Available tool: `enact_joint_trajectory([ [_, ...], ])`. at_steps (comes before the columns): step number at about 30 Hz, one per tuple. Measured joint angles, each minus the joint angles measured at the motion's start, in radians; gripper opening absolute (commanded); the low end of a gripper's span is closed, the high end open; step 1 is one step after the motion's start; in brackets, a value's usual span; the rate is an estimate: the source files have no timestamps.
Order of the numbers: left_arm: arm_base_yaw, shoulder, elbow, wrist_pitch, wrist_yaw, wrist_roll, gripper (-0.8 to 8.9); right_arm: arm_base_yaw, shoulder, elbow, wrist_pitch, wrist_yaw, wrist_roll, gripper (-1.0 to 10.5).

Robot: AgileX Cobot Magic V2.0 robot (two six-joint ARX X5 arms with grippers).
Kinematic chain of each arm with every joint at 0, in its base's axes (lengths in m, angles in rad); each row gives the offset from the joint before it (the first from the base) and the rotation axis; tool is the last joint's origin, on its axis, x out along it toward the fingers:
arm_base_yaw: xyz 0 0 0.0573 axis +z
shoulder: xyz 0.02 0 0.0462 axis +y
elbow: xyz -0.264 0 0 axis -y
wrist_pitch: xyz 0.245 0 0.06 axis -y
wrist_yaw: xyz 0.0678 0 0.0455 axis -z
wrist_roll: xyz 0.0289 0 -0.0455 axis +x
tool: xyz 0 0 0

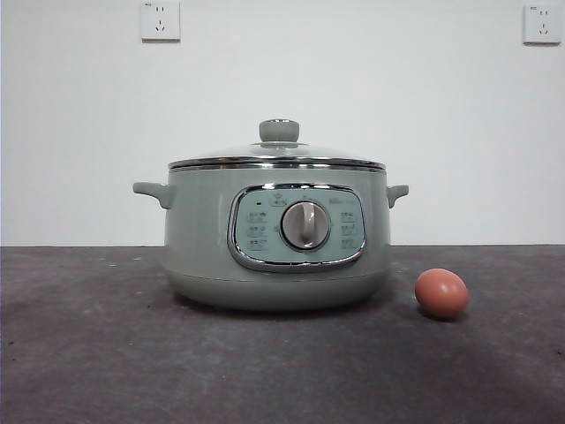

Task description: Pick up the egg,open the lid,put the egg in the pot,close the lid

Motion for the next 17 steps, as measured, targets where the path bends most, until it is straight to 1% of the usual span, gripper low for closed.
enact_joint_trajectory([
  [4,0.000,0.088,0.159,-0.132,0.081,0.045,-0.07,0.000,0.106,0.167,-0.145,-0.046,-0.074,-0.1],
  [9,0.000,0.183,0.331,-0.278,0.166,0.089,-0.07,0.000,0.239,0.375,-0.329,-0.084,-0.174,-0.1],
  [13,0.000,0.238,0.435,-0.357,0.233,0.106,-0.07,0.000,0.332,0.521,-0.459,-0.112,-0.234,-0.1],
  [17,-0.006,0.272,0.498,-0.409,0.261,0.121,-0.07,0.000,0.404,0.629,-0.573,-0.128,-0.294,-0.1],
])
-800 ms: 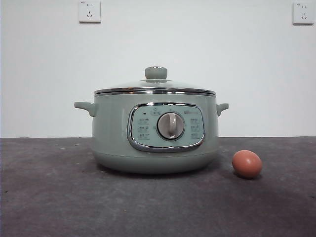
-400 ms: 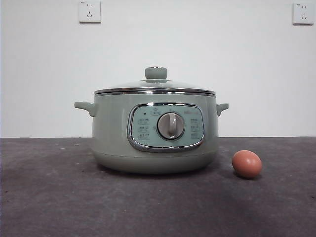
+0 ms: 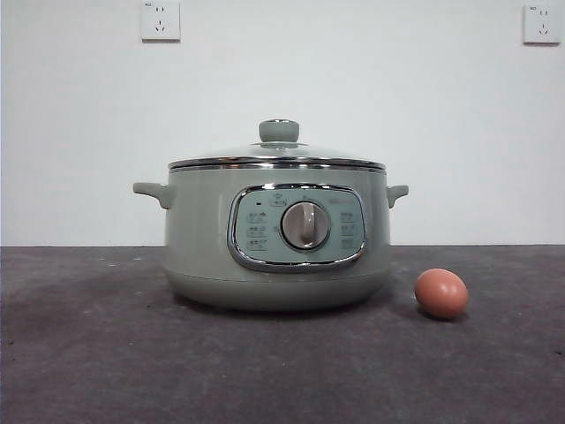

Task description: Pick up the egg,open the lid,put the egg in the pot,close the lid

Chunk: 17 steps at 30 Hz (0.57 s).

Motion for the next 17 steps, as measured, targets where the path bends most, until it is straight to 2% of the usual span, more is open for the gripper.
enact_joint_trajectory([
  [3,-0.011,0.009,0.009,-0.025,0.001,0.006,-0.06,0.000,0.032,0.040,-0.045,-0.002,-0.027,-0.1],
  [10,-0.019,0.024,0.009,-0.062,0.005,0.008,0.10,0.000,0.049,0.057,-0.047,-0.002,-0.039,0.2],
  [12,-0.019,0.029,0.009,-0.063,0.008,0.008,1.06,0.000,0.049,0.058,-0.047,-0.002,-0.039,1.3],
  [15,-0.019,0.036,0.009,-0.063,0.021,0.008,4.42,0.000,0.050,0.058,-0.047,-0.002,-0.039,4.0],
  [17,-0.019,0.040,0.009,-0.063,0.046,0.008,6.01,0.000,0.050,0.058,-0.047,-0.002,-0.038,5.5],
])
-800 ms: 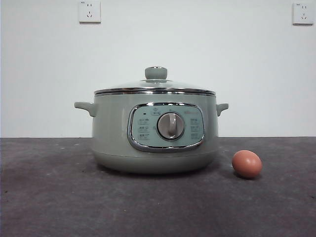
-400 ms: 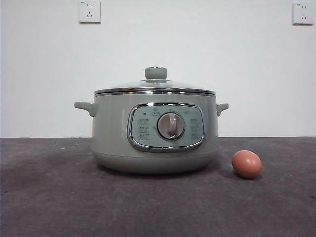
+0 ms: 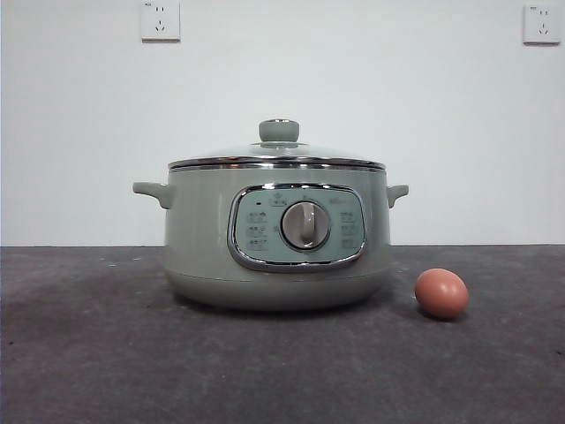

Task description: Pick up the egg,open the lid,put the egg in the pot,close the lid

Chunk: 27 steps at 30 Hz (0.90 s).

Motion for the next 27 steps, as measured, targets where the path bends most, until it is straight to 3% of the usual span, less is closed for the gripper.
enact_joint_trajectory([
  [2,0.000,0.002,0.000,0.000,0.016,0.000,6.04,0.000,0.000,0.000,0.000,0.000,0.000,6.0],
  [17,-0.034,0.059,0.018,0.052,0.039,0.003,6.04,0.000,0.047,0.000,-0.024,-0.001,0.001,6.0],
  [24,-0.119,0.237,0.148,0.088,0.041,0.008,6.03,0.000,0.101,0.000,-0.024,-0.064,0.001,6.0],
  [27,-0.194,0.391,0.254,0.094,0.036,0.035,6.03,0.000,0.132,0.000,-0.024,-0.068,0.001,6.0],
])
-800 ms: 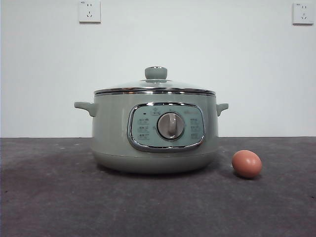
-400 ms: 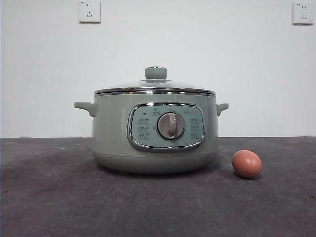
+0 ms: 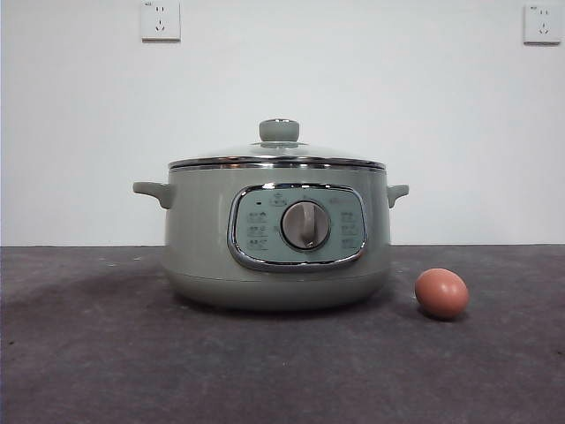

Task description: Pick up the egg,open the lid,put the egg in the pot,close the lid

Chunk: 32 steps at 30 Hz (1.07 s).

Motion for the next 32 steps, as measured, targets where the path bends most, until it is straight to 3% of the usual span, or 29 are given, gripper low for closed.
enact_joint_trajectory([
  [7,-0.195,0.459,0.329,0.001,-0.170,0.102,6.03,0.000,0.056,0.000,0.000,0.000,0.000,6.0],
  [13,-0.271,0.743,0.512,0.005,-0.243,0.164,6.02,0.000,0.064,0.000,0.000,0.000,0.000,6.0],
  [19,-0.297,0.862,0.517,0.040,-0.256,0.182,6.02,0.000,0.078,0.000,0.000,0.000,0.000,6.0],
  [32,-0.301,0.922,0.517,0.062,-0.261,0.184,5.94,0.000,0.103,0.000,0.000,-0.001,0.000,6.0],
])
